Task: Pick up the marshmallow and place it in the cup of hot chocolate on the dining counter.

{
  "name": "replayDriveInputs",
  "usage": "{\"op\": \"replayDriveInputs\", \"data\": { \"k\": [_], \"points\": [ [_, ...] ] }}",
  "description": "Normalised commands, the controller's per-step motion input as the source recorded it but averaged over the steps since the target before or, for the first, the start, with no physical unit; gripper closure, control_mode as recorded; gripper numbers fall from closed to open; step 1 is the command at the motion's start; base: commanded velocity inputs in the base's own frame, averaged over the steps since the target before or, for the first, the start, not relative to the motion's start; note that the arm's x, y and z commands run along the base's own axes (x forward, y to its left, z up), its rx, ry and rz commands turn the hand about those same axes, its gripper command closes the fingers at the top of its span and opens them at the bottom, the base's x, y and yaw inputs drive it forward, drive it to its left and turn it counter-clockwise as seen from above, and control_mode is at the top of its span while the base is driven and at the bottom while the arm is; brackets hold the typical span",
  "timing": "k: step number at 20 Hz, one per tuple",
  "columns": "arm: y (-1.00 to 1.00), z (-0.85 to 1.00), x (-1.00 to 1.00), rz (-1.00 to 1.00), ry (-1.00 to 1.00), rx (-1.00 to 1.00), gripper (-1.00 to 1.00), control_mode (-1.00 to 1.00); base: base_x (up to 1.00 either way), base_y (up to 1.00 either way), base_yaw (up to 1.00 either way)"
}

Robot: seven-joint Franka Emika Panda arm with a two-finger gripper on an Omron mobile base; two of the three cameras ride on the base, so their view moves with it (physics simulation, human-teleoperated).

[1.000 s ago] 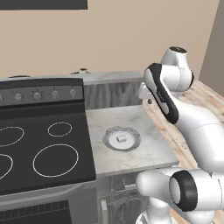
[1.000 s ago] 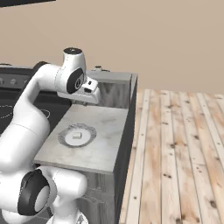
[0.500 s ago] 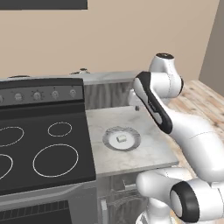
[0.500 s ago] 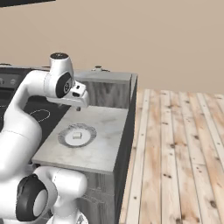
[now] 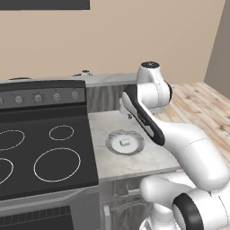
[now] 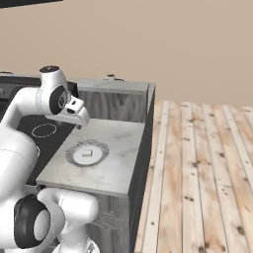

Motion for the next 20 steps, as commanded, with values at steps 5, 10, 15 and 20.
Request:
{"op": "replayDriveInputs", "data": {
  "k": [5, 10, 15, 20],
  "points": [
    [0.0, -0.16, 0.08, -0.2, 0.19, 0.12, -1.0, -1.0, 0.0, 0.0, 0.0],
    [0.05, -0.15, 0.12, -0.28, 0.11, 0.03, -1.0, -1.0, 0.0, 0.0, 0.0],
    [0.12, -0.3, 0.2, -0.34, 0.0, -0.02, -1.0, -1.0, 0.0, 0.0, 0.0],
    [0.01, -0.37, 0.34, -0.31, 0.01, 0.0, -1.0, -1.0, 0.0, 0.0, 0.0]
  ]
}}
